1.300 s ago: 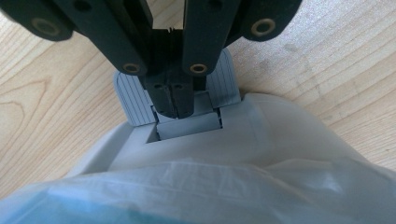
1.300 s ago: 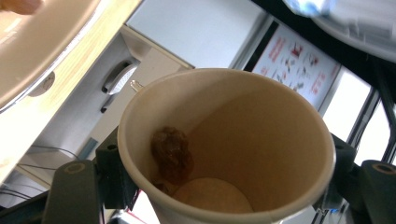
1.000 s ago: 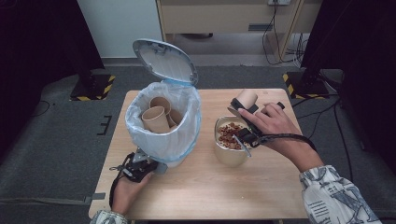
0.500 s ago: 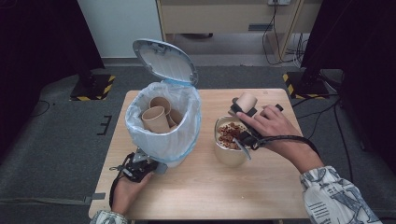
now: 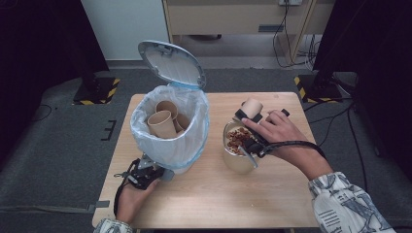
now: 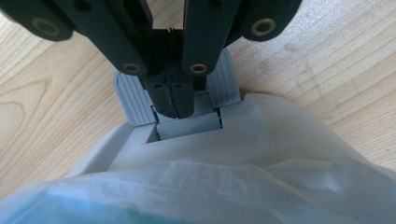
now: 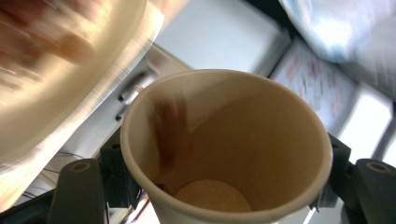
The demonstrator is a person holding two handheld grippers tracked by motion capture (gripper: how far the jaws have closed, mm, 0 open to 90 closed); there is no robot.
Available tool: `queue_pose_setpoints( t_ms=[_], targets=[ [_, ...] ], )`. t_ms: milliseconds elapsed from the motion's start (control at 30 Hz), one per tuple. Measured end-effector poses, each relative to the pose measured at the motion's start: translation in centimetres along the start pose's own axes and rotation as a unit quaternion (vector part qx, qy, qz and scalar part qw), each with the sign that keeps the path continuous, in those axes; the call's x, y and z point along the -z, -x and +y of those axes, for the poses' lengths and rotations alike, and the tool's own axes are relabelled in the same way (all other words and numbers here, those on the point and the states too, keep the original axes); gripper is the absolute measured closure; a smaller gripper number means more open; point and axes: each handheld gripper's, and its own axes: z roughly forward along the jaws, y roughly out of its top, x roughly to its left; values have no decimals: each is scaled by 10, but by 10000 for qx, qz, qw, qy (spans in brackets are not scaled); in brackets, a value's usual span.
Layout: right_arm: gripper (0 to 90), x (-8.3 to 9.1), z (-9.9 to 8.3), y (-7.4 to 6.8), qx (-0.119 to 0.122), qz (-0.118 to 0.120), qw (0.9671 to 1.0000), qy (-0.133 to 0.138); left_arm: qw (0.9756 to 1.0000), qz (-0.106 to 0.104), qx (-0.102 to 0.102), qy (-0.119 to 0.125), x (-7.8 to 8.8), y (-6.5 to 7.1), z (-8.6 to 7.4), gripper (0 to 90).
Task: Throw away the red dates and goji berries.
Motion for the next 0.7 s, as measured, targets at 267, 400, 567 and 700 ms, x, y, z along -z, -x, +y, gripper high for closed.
queue_pose_setpoints(
  t_ms=[267,400,567,700],
  targets=[
    [295,3,-2,-9,-32,120,9999,37,10000,-3,3,0,0,0,0,898],
    [294,6,-4,-10,-200,115,9997,64,10000,-8,7,-1,0,0,0,898],
    [286,7,-11,-4,-1117,102,9936,111,10000,-3,0,1,0,0,0,898],
    [285,9,-15,7,-1654,-20,9860,217,10000,-9,-1,0,0,0,0,898]
  ],
)
